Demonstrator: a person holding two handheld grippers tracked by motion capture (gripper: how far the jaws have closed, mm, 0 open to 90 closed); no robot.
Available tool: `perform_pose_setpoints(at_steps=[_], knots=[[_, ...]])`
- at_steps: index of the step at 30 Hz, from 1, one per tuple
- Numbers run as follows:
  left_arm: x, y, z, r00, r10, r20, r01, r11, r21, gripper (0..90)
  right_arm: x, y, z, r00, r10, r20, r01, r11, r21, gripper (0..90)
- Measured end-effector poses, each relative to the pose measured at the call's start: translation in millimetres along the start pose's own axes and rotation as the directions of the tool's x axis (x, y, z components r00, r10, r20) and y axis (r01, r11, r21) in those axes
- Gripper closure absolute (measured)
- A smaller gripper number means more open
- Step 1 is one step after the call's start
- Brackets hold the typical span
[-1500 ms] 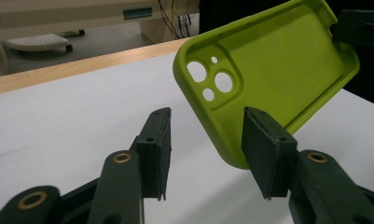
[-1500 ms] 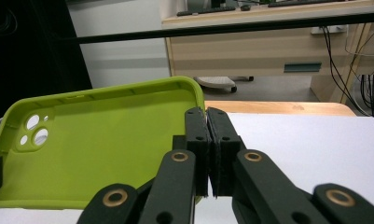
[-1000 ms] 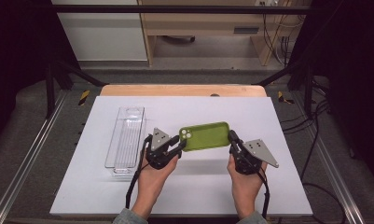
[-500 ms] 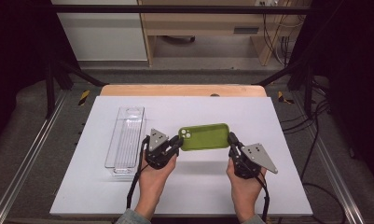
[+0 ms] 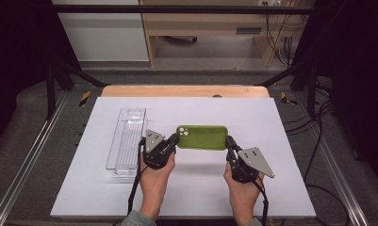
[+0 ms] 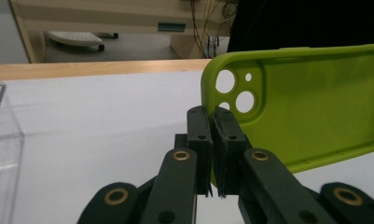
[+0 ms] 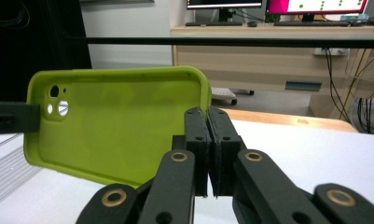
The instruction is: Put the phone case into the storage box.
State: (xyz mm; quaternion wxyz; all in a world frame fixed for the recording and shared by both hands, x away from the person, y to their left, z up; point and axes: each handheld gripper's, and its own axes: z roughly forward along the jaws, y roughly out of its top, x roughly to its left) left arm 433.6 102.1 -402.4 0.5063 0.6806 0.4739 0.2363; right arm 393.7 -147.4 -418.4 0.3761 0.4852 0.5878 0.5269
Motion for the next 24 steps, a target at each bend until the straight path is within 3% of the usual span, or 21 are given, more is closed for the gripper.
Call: perform_pose_setpoints(at_steps=[7, 20, 24], knots=[[0.3, -0.9, -3.7, 0.9991, 0.007, -0.041, -0.008, 0.9997, -0.025, 87.0, 3.9, -3.2, 4.7, 0.9996, 0.025, -0.013, -0.025, 1.000, 0.015, 87.1], [5.0, -1.5, -1.4, 0.9976, 0.017, -0.068, -0.018, 0.9996, -0.019, 87.3, 6.4, -4.7, 10.6, 0.9987, 0.039, -0.033, -0.038, 0.998, 0.044, 85.6], [11.0, 1.5, 3.6, 0.9952, 0.031, -0.093, -0.033, 0.9993, -0.018, 87.6, 7.7, -5.2, 12.7, 0.9975, 0.048, -0.052, -0.046, 0.998, 0.044, 77.5]])
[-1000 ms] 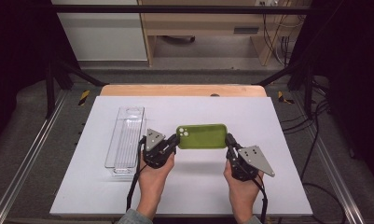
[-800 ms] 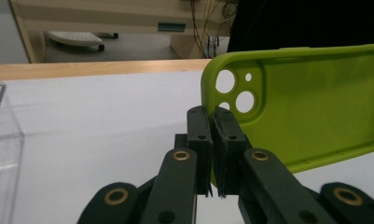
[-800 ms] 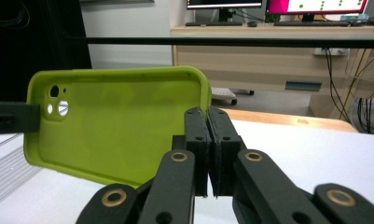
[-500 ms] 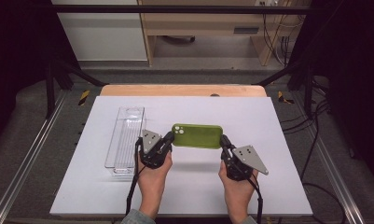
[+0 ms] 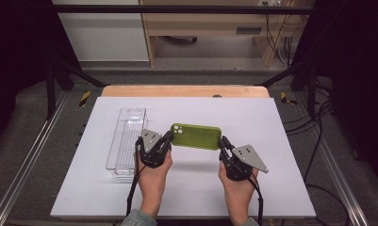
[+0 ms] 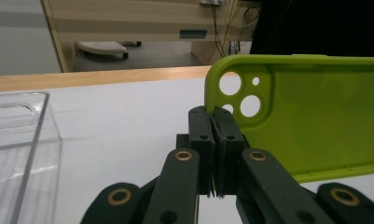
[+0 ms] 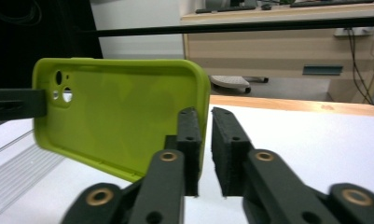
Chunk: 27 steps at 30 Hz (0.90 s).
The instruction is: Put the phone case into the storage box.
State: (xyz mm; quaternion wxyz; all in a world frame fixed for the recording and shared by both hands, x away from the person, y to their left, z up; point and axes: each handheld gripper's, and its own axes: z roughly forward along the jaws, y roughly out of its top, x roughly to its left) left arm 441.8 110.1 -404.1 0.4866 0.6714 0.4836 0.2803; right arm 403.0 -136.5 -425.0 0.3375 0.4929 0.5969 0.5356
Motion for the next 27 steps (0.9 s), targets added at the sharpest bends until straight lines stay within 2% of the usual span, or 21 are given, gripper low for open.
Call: perform_pose_setpoints(at_steps=[3, 4, 5, 6, 7, 8, 9, 11, 12, 15, 21, 24, 25, 26, 27], knots=[[5.6, 4.1, 3.8, 0.9999, 0.001, -0.015, -0.001, 1.0000, 0.003, 87.9, -0.5, 0.9, 1.9, 0.9991, 0.012, -0.040, -0.012, 1.000, -0.008, 64.4], [8.8, 7.3, 5.5, 0.9996, 0.012, -0.026, -0.012, 0.9999, 0.004, 88.0, -0.8, 1.7, 2.0, 0.9988, 0.013, -0.047, -0.013, 1.000, -0.012, 60.3], [8.8, 7.3, 5.5, 0.9996, 0.012, -0.026, -0.012, 0.9999, 0.004, 88.0, -0.8, 1.7, 2.0, 0.9988, 0.013, -0.047, -0.013, 1.000, -0.012, 60.3], [11.2, 10.7, 6.0, 0.9991, 0.020, -0.037, -0.020, 0.9998, 0.001, 88.1, -1.0, 3.6, 1.4, 0.9978, 0.012, -0.065, -0.014, 1.000, -0.027, 52.4], [11.2, 10.7, 6.0, 0.9991, 0.020, -0.037, -0.020, 0.9998, 0.001, 88.1, -1.0, 3.6, 1.4, 0.9978, 0.012, -0.065, -0.014, 1.000, -0.027, 52.4], [12.1, 14.2, 6.4, 0.9977, 0.042, -0.052, -0.042, 0.9991, -0.003, 88.1, -1.0, 5.8, 1.2, 0.9963, 0.004, -0.086, -0.006, 1.000, -0.030, 45.9], [12.1, 14.2, 6.4, 0.9977, 0.042, -0.052, -0.042, 0.9991, -0.003, 88.1, -1.0, 6.6, 1.1, 0.9959, -0.003, -0.091, 0.000, 0.999, -0.036, 43.2], [13.1, 17.0, 7.5, 0.9954, 0.061, -0.074, -0.061, 0.9981, -0.004, 88.1, -1.3, 7.6, 1.0, 0.9954, -0.002, -0.096, -0.002, 0.999, -0.034, 41.5], [14.4, 18.3, 9.0, 0.9947, 0.065, -0.080, -0.065, 0.9979, -0.002, 88.1, -3.1, 9.2, 0.7, 0.9937, 0.014, -0.111, -0.018, 0.999, -0.039, 39.3], [18.7, 18.9, 9.8, 0.9934, 0.069, -0.091, -0.069, 0.9976, 0.002, 88.0, -6.7, 11.2, 0.8, 0.9935, 0.016, -0.113, -0.020, 0.999, -0.035, 35.8], [30.6, 25.4, 6.8, 0.9889, 0.100, -0.109, -0.100, 0.9950, 0.011, 88.0, -20.8, 9.2, 4.7, 0.9909, -0.014, -0.134, 0.013, 1.000, -0.014, 25.7], [37.3, 31.2, 3.2, 0.9851, 0.123, -0.120, -0.122, 0.9924, 0.014, 88.0, -27.5, 6.8, 6.2, 0.9877, -0.050, -0.148, 0.052, 0.999, 0.006, 22.3], [37.3, 31.2, 3.2, 0.9851, 0.123, -0.120, -0.122, 0.9924, 0.014, 88.0, -27.5, 6.8, 6.2, 0.9877, -0.050, -0.148, 0.052, 0.999, 0.006, 22.3], [41.5, 34.8, 0.7, 0.9821, 0.141, -0.126, -0.139, 0.9901, 0.018, 88.0, -30.7, 5.0, 6.0, 0.9857, -0.072, -0.153, 0.075, 0.997, 0.014, 20.0], [41.5, 34.8, 0.7, 0.9821, 0.141, -0.126, -0.139, 0.9901, 0.018, 88.0, -30.7, 5.0, 6.0, 0.9857, -0.072, -0.153, 0.075, 0.997, 0.014, 20.0]])
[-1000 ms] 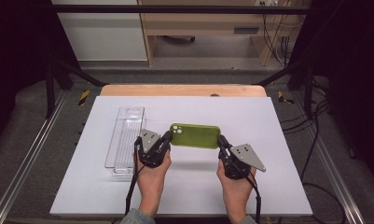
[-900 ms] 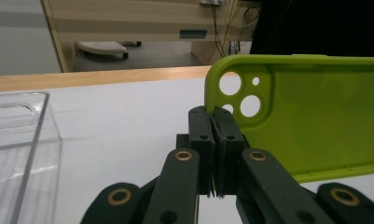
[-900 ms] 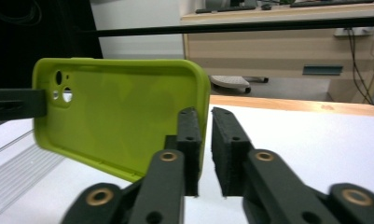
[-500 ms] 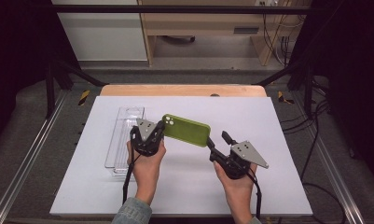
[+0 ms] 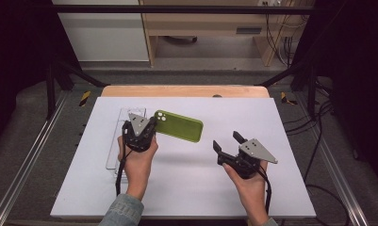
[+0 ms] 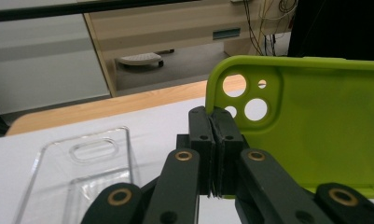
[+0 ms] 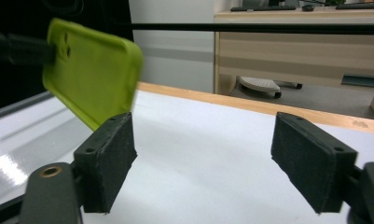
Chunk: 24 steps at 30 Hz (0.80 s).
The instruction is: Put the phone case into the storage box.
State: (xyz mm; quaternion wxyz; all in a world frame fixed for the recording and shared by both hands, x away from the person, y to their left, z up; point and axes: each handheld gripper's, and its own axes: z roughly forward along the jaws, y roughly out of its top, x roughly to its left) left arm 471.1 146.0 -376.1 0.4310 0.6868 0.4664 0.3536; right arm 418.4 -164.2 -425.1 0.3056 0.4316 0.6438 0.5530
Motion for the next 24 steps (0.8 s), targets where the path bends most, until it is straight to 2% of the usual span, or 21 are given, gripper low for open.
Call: perform_pose_setpoints(at_steps=[1, 8, 13, 24], knots=[[4.6, 2.4, -1.7, 0.9999, 0.014, -0.006, -0.014, 0.9999, 0.000, 88.0, -3.0, -1.9, -0.5, 0.9995, -0.031, 0.000, 0.031, 0.999, 0.015, 17.8], [17.2, 7.4, -6.7, 0.9981, 0.057, -0.022, -0.057, 0.9983, -0.001, 88.0, -12.6, -8.7, -4.1, 0.9985, -0.055, 0.001, 0.055, 0.998, 0.034, 13.2], [29.0, 8.3, -8.3, 0.9951, 0.090, -0.041, -0.090, 0.9959, 0.011, 88.0, -24.2, -16.7, -11.1, 0.9955, -0.095, -0.001, 0.095, 0.995, 0.037, 10.3], [49.1, 6.7, -8.6, 0.9928, 0.093, -0.076, -0.092, 0.9956, 0.022, 87.9, -45.5, -31.4, -24.4, 0.9892, -0.145, 0.023, 0.144, 0.989, 0.043, 9.5]])
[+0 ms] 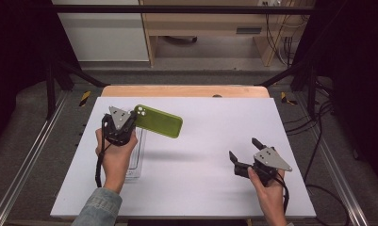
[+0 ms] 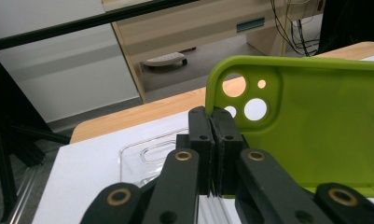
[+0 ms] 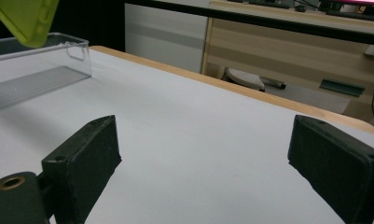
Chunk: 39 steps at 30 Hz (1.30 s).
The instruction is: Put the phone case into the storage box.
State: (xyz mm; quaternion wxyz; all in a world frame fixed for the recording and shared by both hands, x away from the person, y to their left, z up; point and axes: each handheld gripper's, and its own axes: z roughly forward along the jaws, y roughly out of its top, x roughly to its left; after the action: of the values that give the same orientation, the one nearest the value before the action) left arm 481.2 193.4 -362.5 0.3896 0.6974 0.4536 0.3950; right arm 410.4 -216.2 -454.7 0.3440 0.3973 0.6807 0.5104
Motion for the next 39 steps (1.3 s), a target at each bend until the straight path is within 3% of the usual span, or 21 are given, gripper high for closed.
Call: perform_pose_setpoints(at_steps=[4, 14, 19, 32, 34, 35, 39], knots=[[6.1, 1.6, -1.2, 0.9999, 0.007, -0.012, -0.007, 1.0000, 0.002, 87.9, -6.4, -3.1, -3.1, 0.9997, 0.019, -0.018, -0.019, 1.000, 0.000, 9.3], [23.3, 7.7, -4.9, 0.9978, 0.048, -0.046, -0.049, 0.9988, -0.004, 87.9, -15.9, -14.3, -15.4, 0.9992, -0.020, -0.035, 0.022, 0.999, 0.034, 8.1], [37.1, 5.0, -6.8, 0.9955, 0.070, -0.064, -0.070, 0.9976, 0.005, 87.9, -16.3, -17.9, -17.8, 0.9983, -0.015, -0.056, 0.017, 1.000, 0.025, 6.6], [54.1, 2.4, -5.4, 0.9917, 0.102, -0.079, -0.101, 0.9948, 0.012, 87.9, -12.6, -25.0, -14.5, 0.9960, -0.014, -0.088, 0.012, 1.000, -0.018, 4.8], [55.6, 3.5, -5.1, 0.9894, 0.120, -0.082, -0.119, 0.9928, 0.010, 87.9, -12.2, -25.5, -13.8, 0.9958, -0.014, -0.090, 0.012, 1.000, -0.022, 4.8], [56.4, 4.7, -4.8, 0.9837, 0.153, -0.094, -0.152, 0.9882, 0.012, 87.9, -12.2, -26.2, -13.4, 0.9956, -0.013, -0.093, 0.011, 1.000, -0.022, 4.9], [58.4, 5.4, -4.9, 0.9780, 0.177, -0.110, -0.177, 0.9842, 0.011, 87.9, -12.9, -27.1, -13.2, 0.9954, -0.008, -0.096, 0.005, 1.000, -0.022, 4.9]])
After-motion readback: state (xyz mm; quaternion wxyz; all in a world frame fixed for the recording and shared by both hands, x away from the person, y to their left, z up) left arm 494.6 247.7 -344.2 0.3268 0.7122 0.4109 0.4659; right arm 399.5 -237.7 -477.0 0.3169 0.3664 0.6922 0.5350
